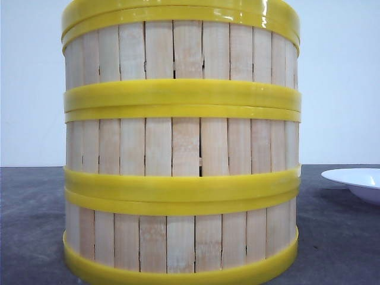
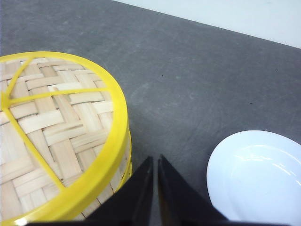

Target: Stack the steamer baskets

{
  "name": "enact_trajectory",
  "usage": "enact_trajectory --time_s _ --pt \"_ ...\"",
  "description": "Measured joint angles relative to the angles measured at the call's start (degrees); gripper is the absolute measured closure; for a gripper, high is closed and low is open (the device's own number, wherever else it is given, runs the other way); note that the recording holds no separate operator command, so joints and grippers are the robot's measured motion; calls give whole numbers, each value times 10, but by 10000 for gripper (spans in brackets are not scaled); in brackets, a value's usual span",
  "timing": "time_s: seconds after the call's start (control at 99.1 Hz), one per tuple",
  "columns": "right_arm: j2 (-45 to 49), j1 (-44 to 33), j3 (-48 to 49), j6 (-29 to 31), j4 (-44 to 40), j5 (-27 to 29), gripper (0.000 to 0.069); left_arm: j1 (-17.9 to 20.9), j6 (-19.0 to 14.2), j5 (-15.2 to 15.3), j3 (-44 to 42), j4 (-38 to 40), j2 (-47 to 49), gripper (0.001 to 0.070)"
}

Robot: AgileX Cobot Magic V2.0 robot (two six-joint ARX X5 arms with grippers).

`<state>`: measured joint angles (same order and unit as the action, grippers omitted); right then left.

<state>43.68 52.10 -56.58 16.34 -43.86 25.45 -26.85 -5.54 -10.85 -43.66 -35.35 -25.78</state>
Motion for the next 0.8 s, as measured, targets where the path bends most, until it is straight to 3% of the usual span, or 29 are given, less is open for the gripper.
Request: enact_trajectory --time_s 0.616,0.797 --pt "0 0 0 0 4 0 679 0 2 0 0 0 0 683" --pt "0 0 0 0 4 0 679 22 33 45 0 0 1 683"
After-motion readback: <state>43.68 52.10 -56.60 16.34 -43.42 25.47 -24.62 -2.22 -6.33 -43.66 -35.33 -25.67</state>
